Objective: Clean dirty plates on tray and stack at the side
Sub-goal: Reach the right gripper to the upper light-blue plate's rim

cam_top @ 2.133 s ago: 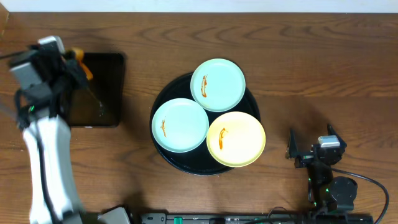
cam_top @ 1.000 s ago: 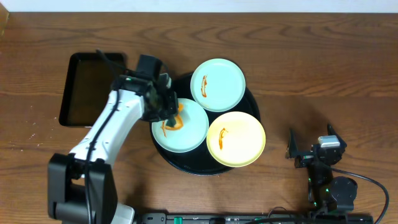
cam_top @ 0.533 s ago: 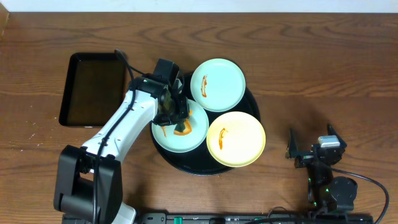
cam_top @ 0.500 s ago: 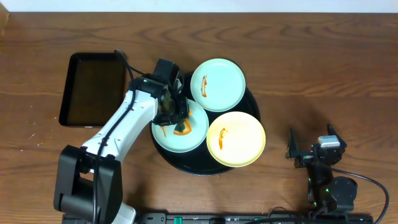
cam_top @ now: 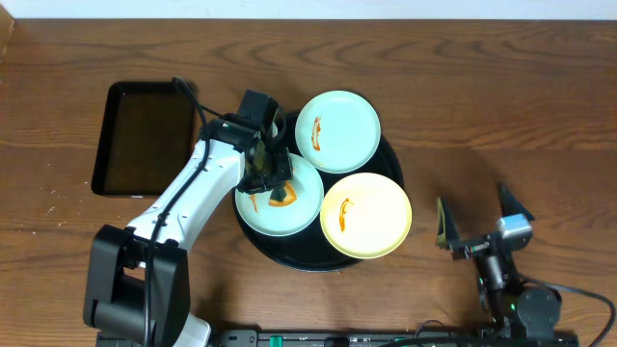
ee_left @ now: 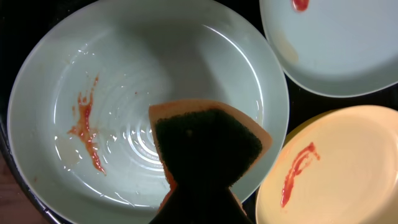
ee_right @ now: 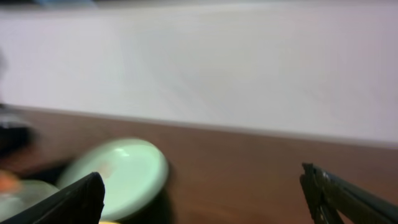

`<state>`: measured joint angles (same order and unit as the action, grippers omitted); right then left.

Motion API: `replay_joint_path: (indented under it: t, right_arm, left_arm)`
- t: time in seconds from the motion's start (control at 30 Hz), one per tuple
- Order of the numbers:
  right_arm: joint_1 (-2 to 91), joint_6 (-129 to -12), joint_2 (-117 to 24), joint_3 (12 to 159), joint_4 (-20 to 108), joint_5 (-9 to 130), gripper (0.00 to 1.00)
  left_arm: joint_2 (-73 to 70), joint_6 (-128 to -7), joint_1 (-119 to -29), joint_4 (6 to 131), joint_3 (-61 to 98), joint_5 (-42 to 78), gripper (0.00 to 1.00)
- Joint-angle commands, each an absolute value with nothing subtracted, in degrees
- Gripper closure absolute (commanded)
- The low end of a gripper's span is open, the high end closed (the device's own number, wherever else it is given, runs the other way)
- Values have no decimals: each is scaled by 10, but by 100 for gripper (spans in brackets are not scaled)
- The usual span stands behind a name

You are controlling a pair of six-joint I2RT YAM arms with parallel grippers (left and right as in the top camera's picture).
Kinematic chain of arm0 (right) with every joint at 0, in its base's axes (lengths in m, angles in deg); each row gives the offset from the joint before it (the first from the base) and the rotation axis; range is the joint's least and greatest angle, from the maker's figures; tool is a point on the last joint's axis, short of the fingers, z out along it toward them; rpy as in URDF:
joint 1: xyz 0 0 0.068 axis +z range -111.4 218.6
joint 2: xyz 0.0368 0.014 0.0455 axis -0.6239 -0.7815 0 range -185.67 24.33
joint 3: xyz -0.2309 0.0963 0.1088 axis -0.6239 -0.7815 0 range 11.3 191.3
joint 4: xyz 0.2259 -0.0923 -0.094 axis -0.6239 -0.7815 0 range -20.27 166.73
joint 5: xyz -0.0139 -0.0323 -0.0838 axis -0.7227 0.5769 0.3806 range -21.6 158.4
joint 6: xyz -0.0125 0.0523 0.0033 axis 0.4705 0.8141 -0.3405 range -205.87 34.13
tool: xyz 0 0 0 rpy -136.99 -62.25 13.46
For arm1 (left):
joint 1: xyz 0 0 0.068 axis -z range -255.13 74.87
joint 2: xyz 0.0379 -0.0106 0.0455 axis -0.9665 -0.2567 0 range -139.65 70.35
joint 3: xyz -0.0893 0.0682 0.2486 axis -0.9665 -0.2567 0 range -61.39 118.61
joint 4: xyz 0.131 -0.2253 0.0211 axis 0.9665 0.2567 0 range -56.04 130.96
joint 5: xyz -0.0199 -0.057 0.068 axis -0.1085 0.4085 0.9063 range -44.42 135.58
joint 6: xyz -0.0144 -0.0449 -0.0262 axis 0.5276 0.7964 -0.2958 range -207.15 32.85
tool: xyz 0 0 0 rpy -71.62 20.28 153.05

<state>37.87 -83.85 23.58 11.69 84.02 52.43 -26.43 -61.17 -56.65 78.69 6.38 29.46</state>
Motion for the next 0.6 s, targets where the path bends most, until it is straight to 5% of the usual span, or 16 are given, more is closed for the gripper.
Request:
replay_joint_path:
  t: [0.0, 0.27, 0.4, 0.57]
  right_arm:
    - [374, -777, 238, 116, 920, 397, 1]
    - [374, -743, 222, 163, 1178, 486, 1]
    - [374, -817, 147, 293, 1073, 416, 1]
    - [374, -905, -62, 557, 773, 298, 1]
  left_arm:
    - [-268, -602, -567, 787, 62, 301, 92]
    - [-268, -602, -567, 787, 62, 301, 92]
    - [-268, -602, -567, 787, 62, 301, 92]
    - [-268, -602, -567, 787, 62, 301, 92]
